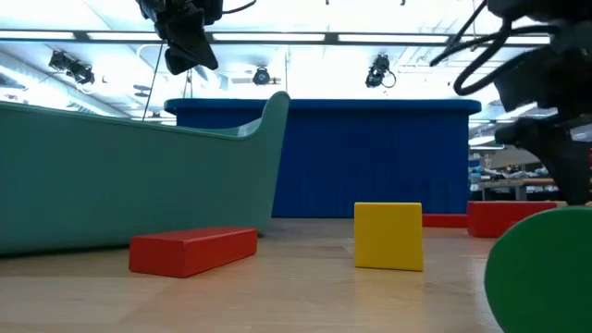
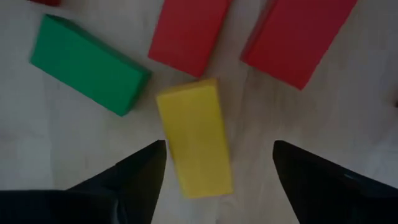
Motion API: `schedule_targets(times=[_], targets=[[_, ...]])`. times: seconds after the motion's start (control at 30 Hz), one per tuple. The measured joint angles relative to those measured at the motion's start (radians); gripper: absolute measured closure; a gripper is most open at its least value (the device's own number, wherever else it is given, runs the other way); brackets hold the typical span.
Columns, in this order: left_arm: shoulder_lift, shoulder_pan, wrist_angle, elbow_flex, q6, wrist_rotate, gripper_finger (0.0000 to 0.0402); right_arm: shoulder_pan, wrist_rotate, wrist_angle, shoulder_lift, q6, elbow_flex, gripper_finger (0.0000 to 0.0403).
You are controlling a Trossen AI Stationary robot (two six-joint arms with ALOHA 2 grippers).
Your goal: Sort Items/Unsort Items
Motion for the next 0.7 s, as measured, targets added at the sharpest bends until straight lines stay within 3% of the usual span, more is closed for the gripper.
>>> schedule_targets(times=[0.5,0.63,0.7], targets=[[0.0,0.0,0.0,0.0,-0.002,-0.004,0.0401,-0.007,-0.057,0.114,0.0,0.017,-0.057,0.0222],[0.0,0.0,0.0,0.0,0.001,-0.005,0.0401,-0.027,-0.043,0.119,0.0,0.131,-0.024,0.0275],[0.0,0.0,0.0,0.0,0.001,-0.006,0.0401,-0.039,-0.036,0.128,0.0,0.192,-0.002,0.0276]])
